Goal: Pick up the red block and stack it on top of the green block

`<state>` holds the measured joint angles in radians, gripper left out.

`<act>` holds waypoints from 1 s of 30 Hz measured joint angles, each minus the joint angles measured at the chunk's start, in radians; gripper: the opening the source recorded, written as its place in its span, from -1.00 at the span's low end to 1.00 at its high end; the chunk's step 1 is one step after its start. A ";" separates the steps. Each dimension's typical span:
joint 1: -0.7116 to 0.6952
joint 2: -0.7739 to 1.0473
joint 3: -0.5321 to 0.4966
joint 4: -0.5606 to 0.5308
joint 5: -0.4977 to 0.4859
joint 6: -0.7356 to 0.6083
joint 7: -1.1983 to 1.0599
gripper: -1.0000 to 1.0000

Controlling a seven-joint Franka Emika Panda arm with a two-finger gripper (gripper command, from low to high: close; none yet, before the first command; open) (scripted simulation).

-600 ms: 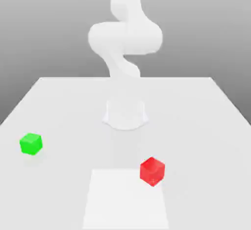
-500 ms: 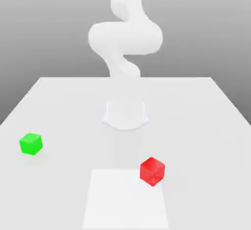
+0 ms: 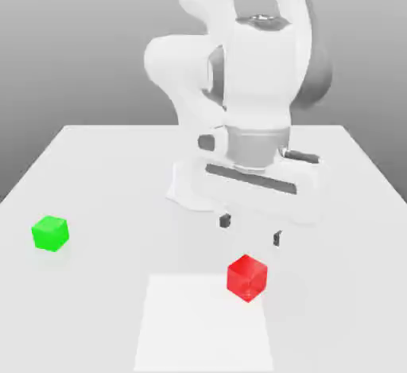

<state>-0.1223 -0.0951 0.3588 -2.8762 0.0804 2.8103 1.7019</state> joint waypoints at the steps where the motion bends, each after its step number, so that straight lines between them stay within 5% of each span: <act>1: -0.003 0.034 0.001 -0.005 -0.022 0.027 0.032 0.00; 5: -0.004 0.160 -0.041 0.005 -0.183 0.126 0.162 0.00; 9: 0.123 0.283 -0.206 0.024 -0.343 0.226 0.277 0.00; 10: 0.142 0.299 -0.230 0.026 -0.359 0.239 0.289 -1.00; 17: 0.140 0.295 -0.227 0.026 -0.355 0.239 0.286 -1.00; 25: 0.123 0.070 -0.125 -0.010 -0.064 0.056 0.077 -1.00; 30: 0.020 0.003 -0.201 -0.010 -0.047 -0.012 0.174 -1.00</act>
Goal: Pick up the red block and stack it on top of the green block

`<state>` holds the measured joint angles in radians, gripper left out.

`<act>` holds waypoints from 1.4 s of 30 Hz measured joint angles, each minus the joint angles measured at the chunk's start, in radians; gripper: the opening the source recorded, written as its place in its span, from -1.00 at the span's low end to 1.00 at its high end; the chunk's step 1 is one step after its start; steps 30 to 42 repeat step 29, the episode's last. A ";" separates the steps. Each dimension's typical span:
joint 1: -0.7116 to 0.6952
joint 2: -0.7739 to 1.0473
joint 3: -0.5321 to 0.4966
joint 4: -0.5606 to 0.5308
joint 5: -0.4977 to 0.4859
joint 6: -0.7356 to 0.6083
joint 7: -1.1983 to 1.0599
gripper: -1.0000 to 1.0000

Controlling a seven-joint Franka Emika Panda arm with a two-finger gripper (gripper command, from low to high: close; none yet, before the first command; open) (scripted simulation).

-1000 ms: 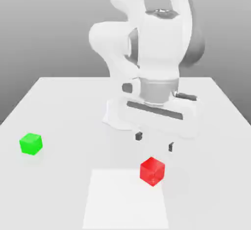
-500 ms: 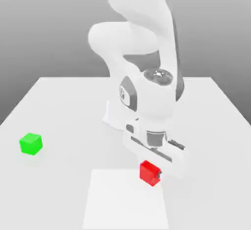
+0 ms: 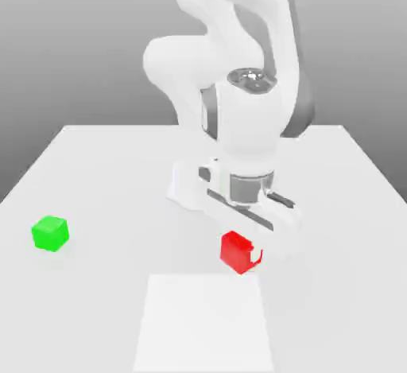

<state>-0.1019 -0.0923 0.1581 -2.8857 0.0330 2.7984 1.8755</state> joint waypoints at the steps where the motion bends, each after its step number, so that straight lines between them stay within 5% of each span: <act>1: -0.032 -0.005 -0.022 0.003 -0.006 -0.007 0.038 -1.00; 19: -0.639 -0.053 -0.399 0.058 -0.113 -0.109 0.715 -1.00; 25: -0.668 0.146 -0.413 0.075 0.026 0.066 0.666 -1.00; 26: -0.674 0.172 -0.403 0.076 0.050 0.090 0.650 1.00; 42: -0.674 0.172 -0.403 0.076 0.050 0.090 0.650 1.00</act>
